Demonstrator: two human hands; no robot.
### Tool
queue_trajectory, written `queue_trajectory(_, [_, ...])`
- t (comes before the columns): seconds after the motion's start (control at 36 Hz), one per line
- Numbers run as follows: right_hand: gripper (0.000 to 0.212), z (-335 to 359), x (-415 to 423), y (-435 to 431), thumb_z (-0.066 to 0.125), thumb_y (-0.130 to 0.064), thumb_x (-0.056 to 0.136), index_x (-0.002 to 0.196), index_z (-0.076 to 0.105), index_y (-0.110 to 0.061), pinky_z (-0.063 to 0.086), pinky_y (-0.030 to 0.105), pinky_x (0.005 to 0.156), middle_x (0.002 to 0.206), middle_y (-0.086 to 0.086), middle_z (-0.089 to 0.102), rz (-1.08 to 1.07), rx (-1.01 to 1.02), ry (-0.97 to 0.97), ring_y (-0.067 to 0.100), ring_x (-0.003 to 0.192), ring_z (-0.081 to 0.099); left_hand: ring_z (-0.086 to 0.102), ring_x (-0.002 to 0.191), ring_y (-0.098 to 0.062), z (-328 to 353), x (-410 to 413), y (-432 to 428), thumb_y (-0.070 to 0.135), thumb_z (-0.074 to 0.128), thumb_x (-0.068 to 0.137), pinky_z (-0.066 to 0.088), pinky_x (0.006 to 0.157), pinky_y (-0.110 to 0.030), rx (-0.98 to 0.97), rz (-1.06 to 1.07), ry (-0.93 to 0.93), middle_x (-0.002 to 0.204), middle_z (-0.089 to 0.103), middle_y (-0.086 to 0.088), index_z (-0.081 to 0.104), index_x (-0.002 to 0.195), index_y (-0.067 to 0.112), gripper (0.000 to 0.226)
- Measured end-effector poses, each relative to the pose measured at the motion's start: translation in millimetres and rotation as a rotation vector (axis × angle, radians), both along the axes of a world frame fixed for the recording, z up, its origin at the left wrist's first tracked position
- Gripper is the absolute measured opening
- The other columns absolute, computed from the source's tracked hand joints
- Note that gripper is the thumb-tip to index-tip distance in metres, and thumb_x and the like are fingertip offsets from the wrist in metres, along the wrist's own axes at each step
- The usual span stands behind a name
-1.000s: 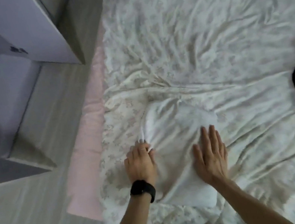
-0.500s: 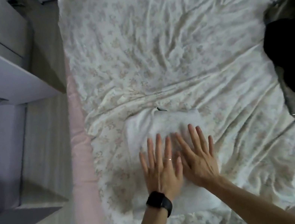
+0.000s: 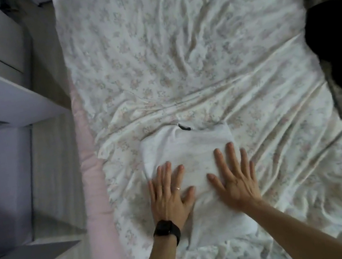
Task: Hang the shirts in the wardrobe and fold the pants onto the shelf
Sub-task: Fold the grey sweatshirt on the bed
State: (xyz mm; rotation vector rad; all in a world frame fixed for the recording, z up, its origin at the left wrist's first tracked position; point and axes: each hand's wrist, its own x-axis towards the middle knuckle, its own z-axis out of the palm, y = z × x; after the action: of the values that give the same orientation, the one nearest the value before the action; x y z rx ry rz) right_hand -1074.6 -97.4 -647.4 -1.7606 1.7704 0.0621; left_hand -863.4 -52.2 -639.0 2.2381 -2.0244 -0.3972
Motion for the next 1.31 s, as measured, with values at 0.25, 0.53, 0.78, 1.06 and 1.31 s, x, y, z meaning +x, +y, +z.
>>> queue_trajectory(0.25, [0.113, 24.4, -9.5, 9.1, 0.062, -0.086, 0.068, 0.155, 0.0, -0.048, 0.036, 0.05, 0.113, 0.157, 0.01, 0.032, -0.453, 0.186, -0.206, 0.037, 0.141, 0.038, 0.059, 0.112, -0.03, 48.2, 40.4, -7.6, 0.049, 0.077, 0.081, 0.051, 0.09, -0.037, 0.274, 0.727, 0.374, 0.114, 0.067, -0.004, 0.064, 0.124, 0.017, 0.056])
queue_trajectory(0.53, [0.11, 24.9, -18.0, -26.4, 0.089, -0.056, 0.065, 0.15, 0.03, -0.018, 0.048, 0.037, 0.097, 0.14, 0.009, 0.056, -0.48, 0.371, -0.288, 0.032, 0.121, 0.058, 0.063, 0.114, -0.027, 47.0, 80.5, -45.5, 0.026, 0.089, 0.073, 0.049, 0.102, -0.044, 0.581, 0.783, 0.872, 0.127, 0.067, -0.004, 0.059, 0.132, 0.012, 0.067])
queue_trajectory(0.78, [0.103, 34.1, -22.2, -21.7, 0.085, -0.059, 0.07, 0.15, 0.03, -0.024, 0.048, 0.036, 0.091, 0.139, 0.007, 0.057, -0.488, 0.358, -0.308, 0.032, 0.118, 0.059, 0.069, 0.106, -0.016, 55.8, 64.7, -27.7, 0.013, 0.081, 0.083, 0.054, 0.094, -0.033, 0.357, 0.728, 1.041, 0.115, 0.072, 0.004, 0.059, 0.128, 0.017, 0.05])
queue_trajectory(1.06, [0.079, 50.5, -76.6, -36.2, 0.082, -0.043, 0.081, 0.147, 0.043, -0.023, 0.047, 0.036, 0.092, 0.131, 0.014, 0.063, -0.477, 0.236, -0.183, 0.036, 0.118, 0.06, 0.058, 0.111, -0.022, 54.6, 27.8, -33.2, 0.047, 0.066, 0.092, 0.047, 0.096, -0.036, 0.655, 0.487, 0.793, 0.124, 0.057, 0.001, 0.049, 0.136, 0.022, 0.054])
queue_trajectory(1.31, [0.07, 44.1, -93.4, -25.2, 0.067, -0.039, 0.093, 0.152, 0.031, -0.028, 0.044, 0.047, 0.1, 0.141, 0.02, 0.054, -0.452, 0.123, -0.048, 0.043, 0.125, 0.054, 0.062, 0.112, -0.031, 37.3, -44.2, -15.6, 0.041, 0.074, 0.088, 0.053, 0.088, -0.035, 0.355, 0.763, 0.752, 0.122, 0.063, -0.008, 0.05, 0.134, 0.008, 0.061])
